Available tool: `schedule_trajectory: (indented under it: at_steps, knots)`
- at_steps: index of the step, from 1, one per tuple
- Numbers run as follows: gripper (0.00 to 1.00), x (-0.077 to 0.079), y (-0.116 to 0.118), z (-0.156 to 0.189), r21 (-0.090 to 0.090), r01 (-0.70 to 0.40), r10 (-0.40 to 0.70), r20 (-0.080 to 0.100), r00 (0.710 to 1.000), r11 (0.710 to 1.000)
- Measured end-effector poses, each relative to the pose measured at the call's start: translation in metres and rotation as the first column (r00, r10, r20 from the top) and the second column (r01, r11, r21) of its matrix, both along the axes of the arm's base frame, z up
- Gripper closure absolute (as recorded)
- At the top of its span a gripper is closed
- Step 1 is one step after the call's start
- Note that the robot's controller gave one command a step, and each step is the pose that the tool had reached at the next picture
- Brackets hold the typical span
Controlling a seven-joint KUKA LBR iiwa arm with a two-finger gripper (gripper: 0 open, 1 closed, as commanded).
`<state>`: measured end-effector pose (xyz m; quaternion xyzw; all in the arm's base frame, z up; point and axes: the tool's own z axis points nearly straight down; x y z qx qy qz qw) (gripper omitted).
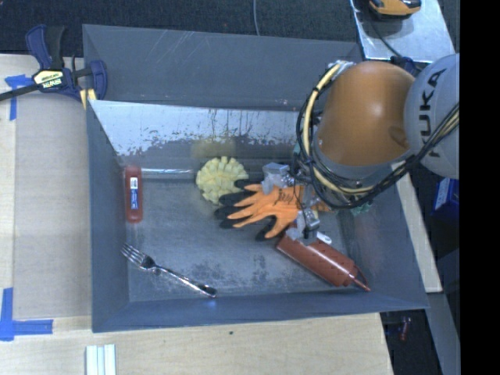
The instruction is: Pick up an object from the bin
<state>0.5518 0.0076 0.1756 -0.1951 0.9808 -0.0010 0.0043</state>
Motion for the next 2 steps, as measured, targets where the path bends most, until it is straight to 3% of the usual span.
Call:
schedule_trajectory:
  at_steps: [1,2]
  knots:
    - [0.00,0.005,0.010,-0.045,0.001,0.023,-0.023,0.001,1.000,1.000]
    - [0.00,0.020,0.029,-0.071,-0.002,-0.291,0.291,0.001,0.957,0.957]
